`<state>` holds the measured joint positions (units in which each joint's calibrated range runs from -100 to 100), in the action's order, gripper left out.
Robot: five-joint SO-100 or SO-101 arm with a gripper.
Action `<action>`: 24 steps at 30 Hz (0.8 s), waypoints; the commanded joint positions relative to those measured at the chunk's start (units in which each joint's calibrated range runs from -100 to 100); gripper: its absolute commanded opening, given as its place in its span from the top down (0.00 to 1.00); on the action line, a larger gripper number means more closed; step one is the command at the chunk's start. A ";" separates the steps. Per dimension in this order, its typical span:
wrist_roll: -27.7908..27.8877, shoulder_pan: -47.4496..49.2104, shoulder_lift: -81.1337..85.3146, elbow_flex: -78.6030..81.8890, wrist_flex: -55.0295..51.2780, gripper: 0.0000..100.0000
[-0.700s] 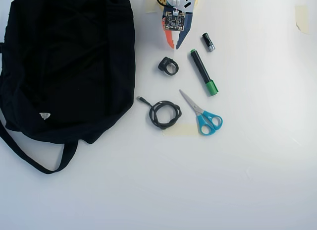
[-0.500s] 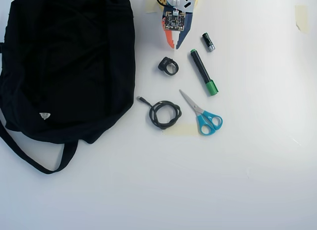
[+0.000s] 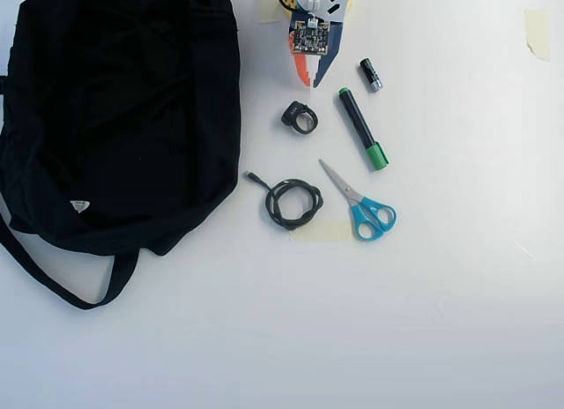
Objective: Put the bike light into the black bag
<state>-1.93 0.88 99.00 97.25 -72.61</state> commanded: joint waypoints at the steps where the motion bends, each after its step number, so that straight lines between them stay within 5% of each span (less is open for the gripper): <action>1: 0.20 0.24 0.58 2.03 -0.35 0.98; 24: 0.20 -0.06 0.58 2.03 -0.35 0.98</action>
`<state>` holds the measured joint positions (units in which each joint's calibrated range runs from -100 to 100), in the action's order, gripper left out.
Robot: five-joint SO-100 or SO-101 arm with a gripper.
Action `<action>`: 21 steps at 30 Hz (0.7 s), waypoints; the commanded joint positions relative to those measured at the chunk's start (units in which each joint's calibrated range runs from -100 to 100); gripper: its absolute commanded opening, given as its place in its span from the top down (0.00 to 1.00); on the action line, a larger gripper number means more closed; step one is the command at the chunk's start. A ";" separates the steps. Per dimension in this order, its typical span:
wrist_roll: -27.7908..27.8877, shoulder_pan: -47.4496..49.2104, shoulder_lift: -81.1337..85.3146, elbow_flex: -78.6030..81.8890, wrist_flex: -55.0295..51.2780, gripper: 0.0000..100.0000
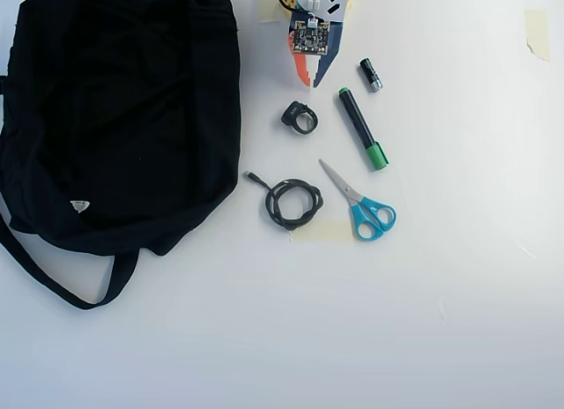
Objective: Put the bike light into the black bag
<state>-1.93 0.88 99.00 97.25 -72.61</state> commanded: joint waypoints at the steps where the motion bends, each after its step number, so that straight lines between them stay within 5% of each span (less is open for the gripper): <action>1: 0.20 -0.21 0.58 2.03 -0.35 0.98; 15: 0.25 0.32 -1.41 -0.12 0.69 0.98; 21: 0.36 1.89 -14.61 -14.50 9.64 0.98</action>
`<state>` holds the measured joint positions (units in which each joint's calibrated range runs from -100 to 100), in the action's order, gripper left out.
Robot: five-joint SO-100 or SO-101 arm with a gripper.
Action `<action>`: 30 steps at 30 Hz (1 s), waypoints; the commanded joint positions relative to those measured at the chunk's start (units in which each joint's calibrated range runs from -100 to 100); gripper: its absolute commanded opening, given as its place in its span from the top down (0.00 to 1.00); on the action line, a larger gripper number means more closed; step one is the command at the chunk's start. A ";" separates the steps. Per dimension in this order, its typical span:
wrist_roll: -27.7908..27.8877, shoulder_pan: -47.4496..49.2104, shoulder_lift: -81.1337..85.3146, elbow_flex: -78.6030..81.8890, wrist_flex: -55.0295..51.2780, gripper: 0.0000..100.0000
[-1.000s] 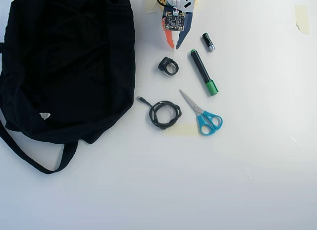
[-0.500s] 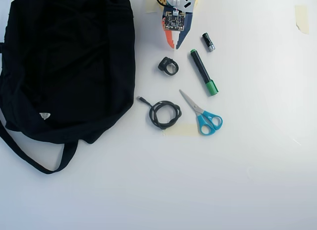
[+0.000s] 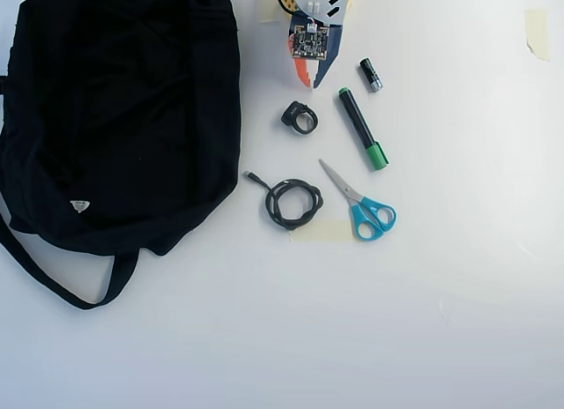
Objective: Put the bike light into the black bag
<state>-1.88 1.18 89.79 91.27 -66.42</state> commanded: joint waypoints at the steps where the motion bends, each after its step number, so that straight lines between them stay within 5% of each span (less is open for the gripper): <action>1: 0.31 2.49 -7.55 -11.85 4.84 0.98; 7: -0.27 5.41 -18.75 -29.73 10.87 0.98; 18: -0.22 5.11 -43.90 -48.60 39.64 0.98; 30: 0.20 5.18 -62.65 -62.52 51.35 0.98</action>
<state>-1.93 6.54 28.52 32.70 -18.16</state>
